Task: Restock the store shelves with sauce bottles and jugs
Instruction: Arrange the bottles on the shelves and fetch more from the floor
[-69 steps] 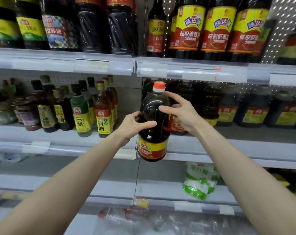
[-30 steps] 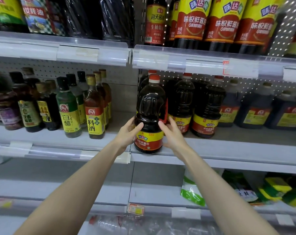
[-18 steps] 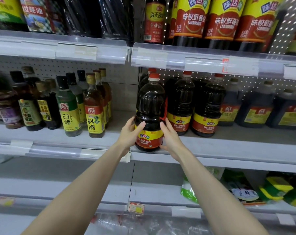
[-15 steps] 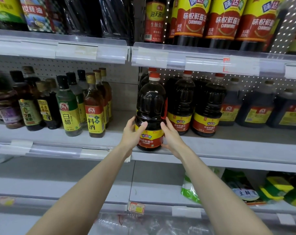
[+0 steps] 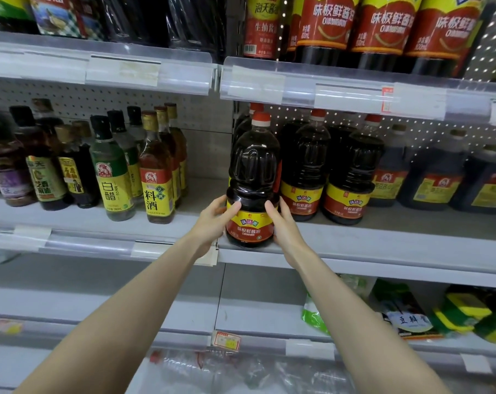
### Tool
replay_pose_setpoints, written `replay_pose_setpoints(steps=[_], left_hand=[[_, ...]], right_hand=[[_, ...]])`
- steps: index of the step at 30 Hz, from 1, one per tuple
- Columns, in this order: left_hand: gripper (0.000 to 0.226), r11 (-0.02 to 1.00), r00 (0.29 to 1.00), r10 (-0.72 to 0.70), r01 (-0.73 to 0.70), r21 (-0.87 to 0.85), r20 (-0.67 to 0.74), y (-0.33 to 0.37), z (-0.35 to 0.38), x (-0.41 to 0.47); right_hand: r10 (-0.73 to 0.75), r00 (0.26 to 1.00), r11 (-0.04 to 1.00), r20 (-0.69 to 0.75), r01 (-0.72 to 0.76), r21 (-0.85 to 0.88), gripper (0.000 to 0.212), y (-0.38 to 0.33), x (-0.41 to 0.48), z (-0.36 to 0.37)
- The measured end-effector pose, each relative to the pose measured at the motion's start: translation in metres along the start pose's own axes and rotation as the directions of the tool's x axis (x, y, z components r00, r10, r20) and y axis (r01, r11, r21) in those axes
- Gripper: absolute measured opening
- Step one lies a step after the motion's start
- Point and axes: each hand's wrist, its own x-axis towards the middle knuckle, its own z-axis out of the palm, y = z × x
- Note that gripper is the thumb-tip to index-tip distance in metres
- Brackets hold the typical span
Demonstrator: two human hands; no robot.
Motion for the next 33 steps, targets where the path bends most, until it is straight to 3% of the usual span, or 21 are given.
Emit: replay_pose_setpoints(steps=[7, 16, 33], left_hand=[[0.049, 0.991, 0.999, 0.001, -0.006, -0.132, -0.037, -0.006, 0.009, -0.001], [0.06, 0.991, 0.994, 0.01, -0.024, -0.133, -0.111, -0.01, 0.017, -0.003], [0.058, 0.991, 0.997, -0.006, -0.005, -0.135, -0.08, -0.008, 0.015, -0.002]], right_hand=[[-0.009, 1.0, 1.0, 0.029, 0.009, -0.008, 0.066, -0.001, 0.001, -0.006], [0.011, 0.997, 1.0, 0.075, -0.013, 0.027, 0.058, -0.004, 0.003, -0.011], [0.051, 0.993, 0.997, 0.11, -0.056, 0.043, 0.056, -0.011, -0.006, -0.01]])
